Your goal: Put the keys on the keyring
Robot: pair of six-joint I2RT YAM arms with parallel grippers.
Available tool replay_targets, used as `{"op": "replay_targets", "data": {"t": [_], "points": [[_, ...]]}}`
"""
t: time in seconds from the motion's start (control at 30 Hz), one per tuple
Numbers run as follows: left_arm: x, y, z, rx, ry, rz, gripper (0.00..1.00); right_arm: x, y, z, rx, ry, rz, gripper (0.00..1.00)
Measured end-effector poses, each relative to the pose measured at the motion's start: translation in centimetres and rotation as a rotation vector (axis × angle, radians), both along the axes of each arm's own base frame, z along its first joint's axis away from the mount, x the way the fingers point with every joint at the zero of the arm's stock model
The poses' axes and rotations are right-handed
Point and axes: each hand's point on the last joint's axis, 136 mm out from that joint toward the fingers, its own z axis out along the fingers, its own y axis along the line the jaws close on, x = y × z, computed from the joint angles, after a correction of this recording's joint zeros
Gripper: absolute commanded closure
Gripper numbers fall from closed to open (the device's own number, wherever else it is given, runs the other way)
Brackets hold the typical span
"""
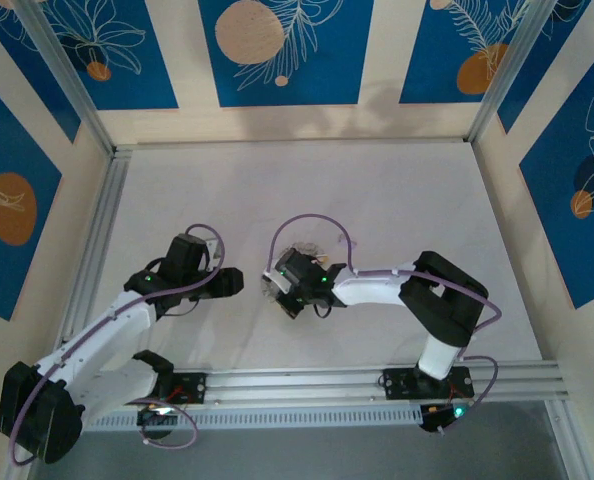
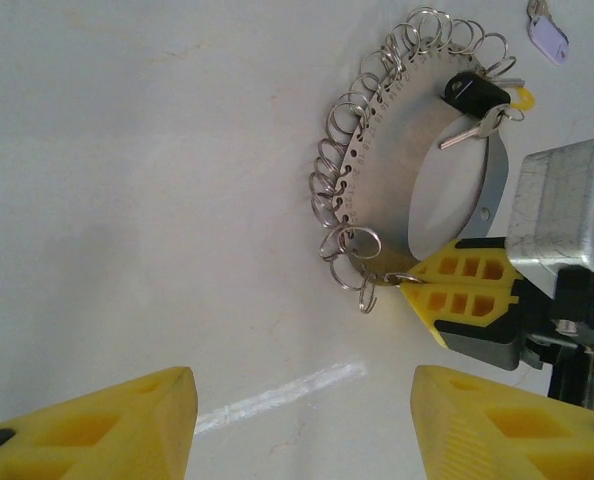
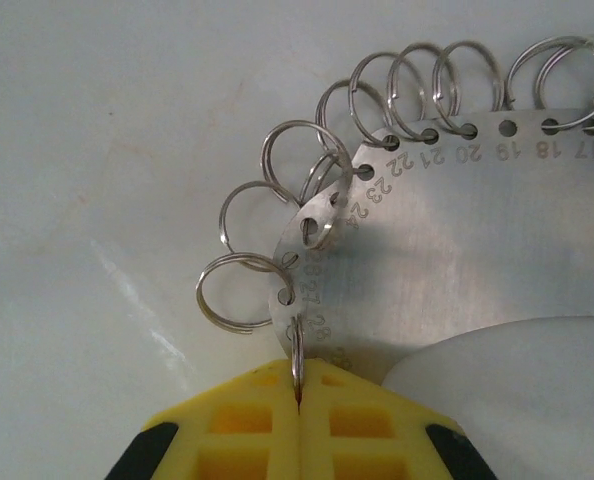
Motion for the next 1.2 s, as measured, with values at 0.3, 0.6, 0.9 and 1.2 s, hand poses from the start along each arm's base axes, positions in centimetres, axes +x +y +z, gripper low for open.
{"op": "replay_targets", "data": {"t": [0.3, 0.6, 0.9, 1.2], "points": [[-0.1, -0.5, 2.5, -0.029, -0.087, -0.062, 0.55, -1.5, -1.0, 10.4, 0.231, -0.194, 0.095, 1.0], [-2.5, -3.8, 12.3, -0.281, -0.406, -0.277, 0.65, -5.3, -1.1, 20.0, 0.543, -0.231, 0.267, 1.0], [-8.7, -7.5, 20.8, -0.536, -0.651, -0.593, 0.67, -9.5, -1.5, 25.9, 0.745, -0.201, 0.419, 1.0], [-12.1, -9.3, 23.0, -0.641, -0.721, -0.782, 0.64, -10.8, -2.3, 30.1, 0.905, -0.172, 0.461, 1.0]]}}
